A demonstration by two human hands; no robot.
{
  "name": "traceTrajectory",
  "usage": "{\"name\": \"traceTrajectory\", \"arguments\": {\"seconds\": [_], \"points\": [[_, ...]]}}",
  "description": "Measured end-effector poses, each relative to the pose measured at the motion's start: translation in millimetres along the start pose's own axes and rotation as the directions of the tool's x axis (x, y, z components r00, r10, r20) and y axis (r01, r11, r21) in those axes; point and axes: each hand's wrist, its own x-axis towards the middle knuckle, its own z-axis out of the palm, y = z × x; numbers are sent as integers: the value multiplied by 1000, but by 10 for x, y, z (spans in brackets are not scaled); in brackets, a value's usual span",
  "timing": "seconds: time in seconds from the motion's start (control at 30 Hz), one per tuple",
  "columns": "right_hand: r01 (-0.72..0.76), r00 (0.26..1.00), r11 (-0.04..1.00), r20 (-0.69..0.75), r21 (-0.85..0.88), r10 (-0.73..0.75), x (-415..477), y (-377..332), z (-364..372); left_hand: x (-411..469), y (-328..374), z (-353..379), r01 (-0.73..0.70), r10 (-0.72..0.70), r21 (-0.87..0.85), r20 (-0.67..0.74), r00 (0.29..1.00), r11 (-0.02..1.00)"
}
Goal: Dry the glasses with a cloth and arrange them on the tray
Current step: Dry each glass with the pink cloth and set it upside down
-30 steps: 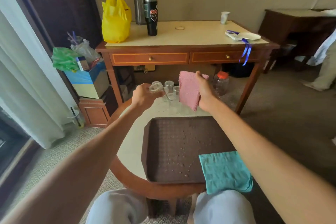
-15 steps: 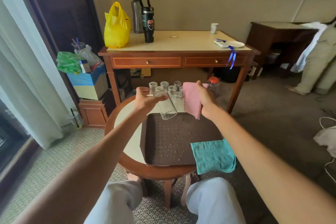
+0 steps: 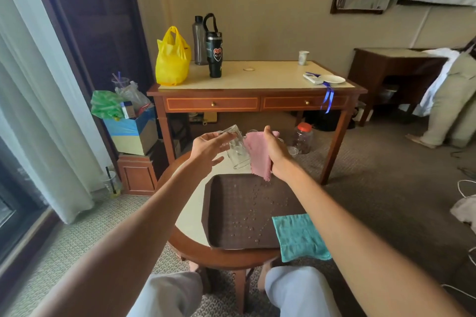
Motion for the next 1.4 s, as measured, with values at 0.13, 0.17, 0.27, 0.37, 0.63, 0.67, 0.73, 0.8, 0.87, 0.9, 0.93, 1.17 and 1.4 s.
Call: {"name": "traceTrajectory", "arguments": {"seconds": [0.13,0.17,0.27,0.37,0.63,0.67,0.73,0.8,0.87,0.9,0.93,1.17,1.4], "points": [[39,999,998,-35,-41,-40,-87,-134,46,-44,65,93,-31,31,9,43,999,999],[55,998,997,-33,-47,-56,-108,-169,57,-52,82,112,-40,40,10,50,998,999],[106,994,992,-14,-64,-107,-171,-275,110,-80,155,173,-62,63,-10,83,995,998],[101,989,995,107,-15,-99,-232,-344,178,-94,223,229,-74,76,-33,87,993,997],[-14,981,938,185,346,-54,-33,-206,164,-55,280,234,-47,54,-132,49,997,990],[24,977,951,195,308,-88,-24,-173,169,-54,272,246,-41,50,-151,52,997,988],[138,968,977,188,159,-167,-27,-138,190,-64,250,277,-37,49,-190,60,997,981],[241,956,970,164,43,-245,-29,-91,167,-55,210,305,-30,49,-233,76,996,972],[305,945,952,120,3,-303,-78,-81,151,-47,168,336,-5,34,-262,106,994,965],[320,944,947,93,-7,-318,-89,-77,145,-57,156,354,7,26,-269,119,993,963],[329,943,944,67,-19,-327,-84,-79,145,-68,141,382,22,15,-274,133,991,961],[223,973,975,58,-13,-222,-26,-380,136,-79,225,537,27,14,-242,169,986,970],[246,969,965,44,-87,-243,-122,-308,352,-47,387,487,-104,103,-216,-16,995,971]]}}
